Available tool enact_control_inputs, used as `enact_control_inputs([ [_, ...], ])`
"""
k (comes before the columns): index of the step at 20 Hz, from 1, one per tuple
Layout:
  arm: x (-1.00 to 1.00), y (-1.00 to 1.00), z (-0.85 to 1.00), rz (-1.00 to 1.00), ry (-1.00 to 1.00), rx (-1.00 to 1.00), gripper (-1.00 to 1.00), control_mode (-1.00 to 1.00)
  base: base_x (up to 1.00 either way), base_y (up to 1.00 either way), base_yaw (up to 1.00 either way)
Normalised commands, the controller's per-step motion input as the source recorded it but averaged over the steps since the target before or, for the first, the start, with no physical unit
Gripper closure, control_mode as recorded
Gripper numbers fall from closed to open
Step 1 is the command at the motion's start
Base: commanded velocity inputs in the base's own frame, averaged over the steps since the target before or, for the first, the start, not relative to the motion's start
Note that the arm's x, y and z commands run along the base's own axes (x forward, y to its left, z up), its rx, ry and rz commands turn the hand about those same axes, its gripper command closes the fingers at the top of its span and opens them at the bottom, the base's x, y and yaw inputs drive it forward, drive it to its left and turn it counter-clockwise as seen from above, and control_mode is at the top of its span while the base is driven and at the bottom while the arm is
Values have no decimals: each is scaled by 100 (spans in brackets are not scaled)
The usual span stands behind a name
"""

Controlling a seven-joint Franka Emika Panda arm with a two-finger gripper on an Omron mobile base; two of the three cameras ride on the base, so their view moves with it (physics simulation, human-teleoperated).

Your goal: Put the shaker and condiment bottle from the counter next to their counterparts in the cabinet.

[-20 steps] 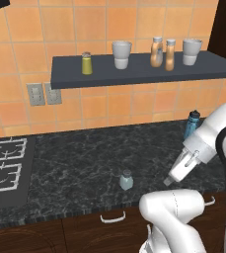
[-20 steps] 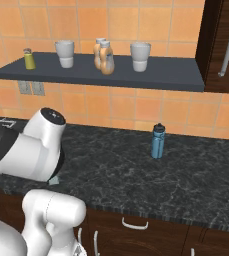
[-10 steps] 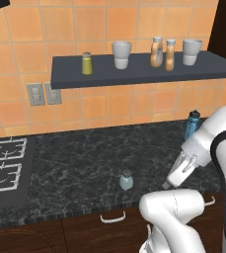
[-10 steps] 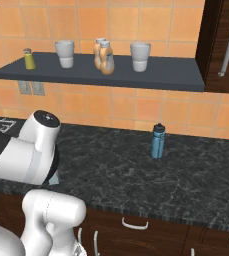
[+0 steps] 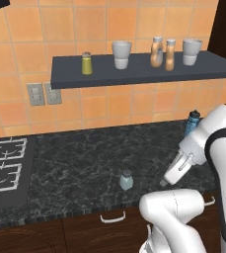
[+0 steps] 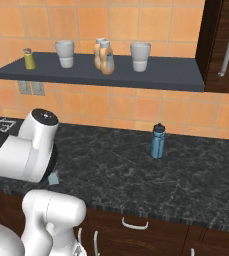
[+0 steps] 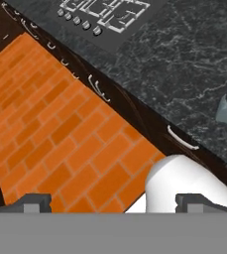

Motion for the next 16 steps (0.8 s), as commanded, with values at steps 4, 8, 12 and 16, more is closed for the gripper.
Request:
enact_control_inputs([
  [4, 4, 0, -14, -1, 0, -8, -100, -100, 0, 0, 0],
  [8, 16, 0, -23, -2, 0, -10, -100, -100, 0, 0, 0],
  [12, 27, 0, -15, -3, 0, -6, -100, -100, 0, 0, 0],
  [16, 28, 12, -21, -10, 0, -1, -100, -100, 0, 0, 0],
])
